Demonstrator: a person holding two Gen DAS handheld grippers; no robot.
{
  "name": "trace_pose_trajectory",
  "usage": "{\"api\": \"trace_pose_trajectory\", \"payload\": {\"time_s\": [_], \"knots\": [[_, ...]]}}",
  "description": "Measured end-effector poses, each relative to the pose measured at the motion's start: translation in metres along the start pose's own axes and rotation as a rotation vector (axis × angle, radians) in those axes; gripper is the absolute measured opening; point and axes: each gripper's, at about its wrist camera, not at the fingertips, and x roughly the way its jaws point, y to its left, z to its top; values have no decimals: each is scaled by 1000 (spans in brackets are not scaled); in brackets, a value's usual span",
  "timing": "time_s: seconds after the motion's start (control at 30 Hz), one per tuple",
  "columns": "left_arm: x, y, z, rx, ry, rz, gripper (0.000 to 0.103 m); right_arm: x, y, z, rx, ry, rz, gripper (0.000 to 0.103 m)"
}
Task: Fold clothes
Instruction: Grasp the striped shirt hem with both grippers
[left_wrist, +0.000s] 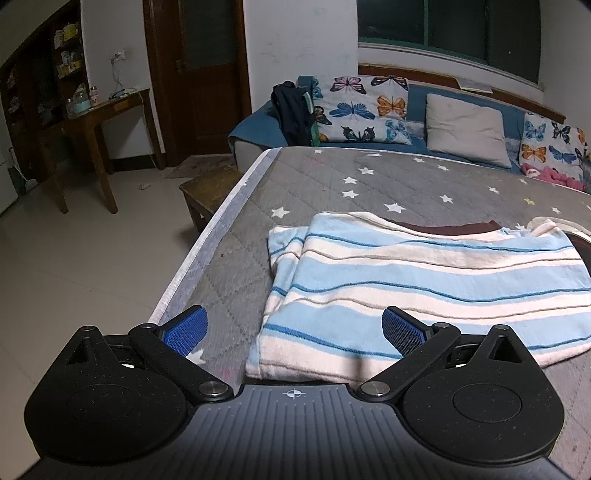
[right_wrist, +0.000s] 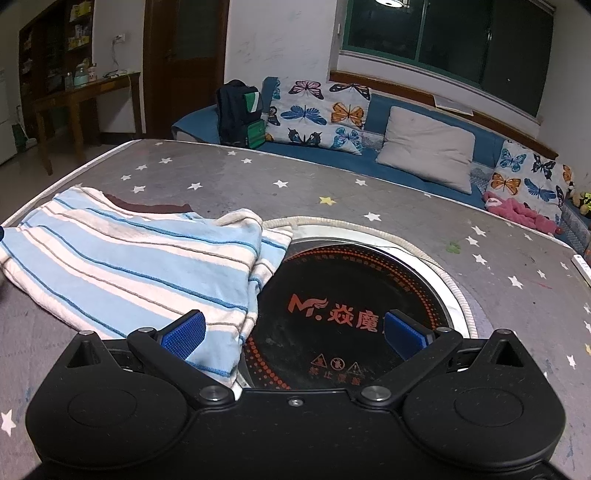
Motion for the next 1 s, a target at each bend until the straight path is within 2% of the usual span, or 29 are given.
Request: {"api": "trace_pose_trajectory", "payload": {"time_s": [0.23, 0.47, 0.63, 0.93, 1.0], "knots": [[17, 7, 14, -7, 42, 0, 100, 10, 8, 6, -12, 20, 29, 103], [45, 3, 34, -12, 58, 7, 86, 32, 9, 23, 0, 22, 68, 103], [73, 1, 52, -7, 60, -13, 82, 54, 11, 34, 12, 29, 84, 103], [134, -11, 77, 44, 108, 8, 77, 101, 12, 56, 18, 51, 114, 95], [145, -11, 79, 38, 128, 4, 72, 110, 12, 59, 17, 58, 123, 92]]}}
